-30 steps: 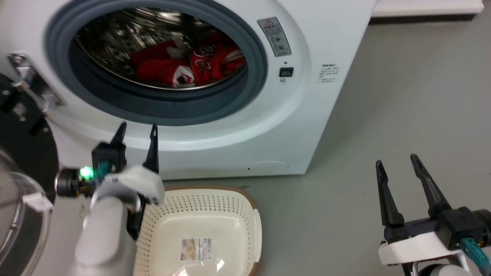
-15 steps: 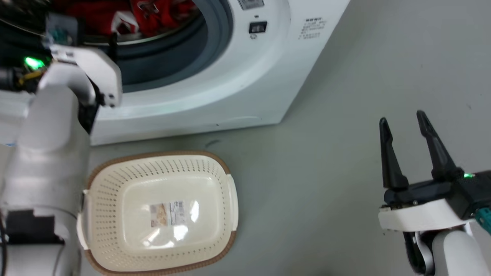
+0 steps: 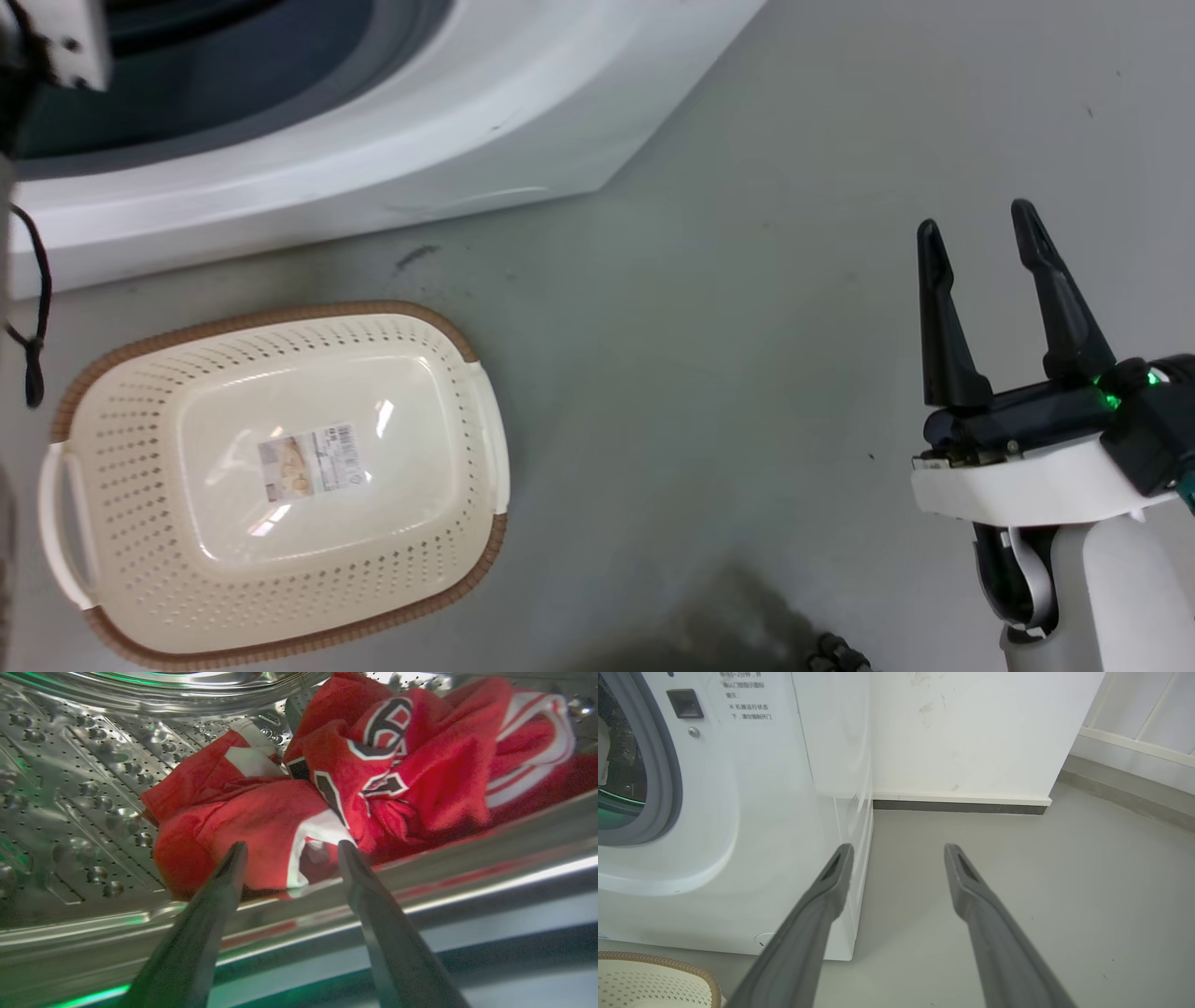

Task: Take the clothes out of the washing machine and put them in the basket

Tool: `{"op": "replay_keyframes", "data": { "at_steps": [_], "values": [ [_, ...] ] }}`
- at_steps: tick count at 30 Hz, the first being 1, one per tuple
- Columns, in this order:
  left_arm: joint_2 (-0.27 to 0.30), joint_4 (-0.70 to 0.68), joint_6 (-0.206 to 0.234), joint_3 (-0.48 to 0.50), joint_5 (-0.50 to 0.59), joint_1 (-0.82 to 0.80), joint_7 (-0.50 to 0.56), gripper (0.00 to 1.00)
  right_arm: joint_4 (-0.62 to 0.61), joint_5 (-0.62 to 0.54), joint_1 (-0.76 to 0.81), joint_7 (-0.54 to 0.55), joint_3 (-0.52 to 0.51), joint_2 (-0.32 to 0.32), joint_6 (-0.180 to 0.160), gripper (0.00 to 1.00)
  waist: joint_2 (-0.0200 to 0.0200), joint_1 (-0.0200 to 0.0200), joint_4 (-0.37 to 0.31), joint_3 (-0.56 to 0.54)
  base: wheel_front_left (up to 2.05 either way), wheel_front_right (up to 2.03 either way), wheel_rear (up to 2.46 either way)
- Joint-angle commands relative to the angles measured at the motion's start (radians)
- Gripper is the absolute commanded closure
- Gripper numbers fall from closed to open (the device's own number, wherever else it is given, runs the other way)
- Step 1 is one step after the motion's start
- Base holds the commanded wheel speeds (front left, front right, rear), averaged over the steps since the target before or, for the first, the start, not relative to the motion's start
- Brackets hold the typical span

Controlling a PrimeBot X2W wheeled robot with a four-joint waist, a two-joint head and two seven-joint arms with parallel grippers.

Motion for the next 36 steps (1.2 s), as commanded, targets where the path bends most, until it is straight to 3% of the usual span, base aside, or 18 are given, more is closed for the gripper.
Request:
{"op": "replay_keyframes", "data": {
  "at_steps": [1, 5, 12, 20, 21, 22, 36],
  "values": [
    [0.015, 0.001, 0.000, -0.008, -0.009, -0.025, 0.015, 0.00, -0.006, 0.009, -0.022, -0.002, 0.004, 0.003, -0.001, 0.00, 0.0000, -0.0002, -0.029, 0.037, 0.00, 0.00, 0.00],
    [0.056, 0.003, 0.000, -0.039, -0.037, -0.093, 0.085, 0.00, -0.011, 0.024, -0.039, -0.002, -0.001, 0.003, -0.001, 0.00, 0.0000, -0.0002, -0.046, 0.076, 0.00, 0.00, 0.00],
    [0.080, 0.013, 0.000, -0.083, -0.075, -0.157, 0.193, 0.00, -0.014, 0.046, -0.050, -0.002, -0.008, 0.003, -0.001, 0.00, 0.0000, -0.0002, -0.054, 0.122, 0.00, 0.00, 0.00],
    [0.101, 0.015, 0.001, -0.120, -0.090, -0.164, 0.198, 0.00, -0.017, 0.062, -0.057, -0.002, -0.004, 0.003, -0.001, 0.00, 0.0000, -0.0002, -0.054, 0.141, 0.00, 0.00, 0.00],
    [0.105, 0.015, 0.001, -0.123, -0.086, -0.166, 0.189, 0.58, -0.017, 0.063, -0.059, -0.002, -0.004, 0.003, -0.001, 0.00, 0.0000, -0.0002, -0.054, 0.142, 0.00, 0.00, 0.00],
    [0.106, 0.016, 0.001, -0.128, -0.084, -0.167, 0.185, 1.00, -0.018, 0.064, -0.059, -0.002, -0.004, 0.003, -0.001, 0.00, 0.0000, -0.0002, -0.054, 0.143, 0.00, 0.00, 0.00],
    [0.084, 0.015, 0.002, -0.152, -0.090, -0.164, 0.028, 1.00, -0.006, 0.056, -0.060, -0.002, -0.009, 0.003, -0.001, 0.00, 0.0000, -0.0002, -0.040, 0.122, 0.00, 0.00, 0.00]
  ]
}}
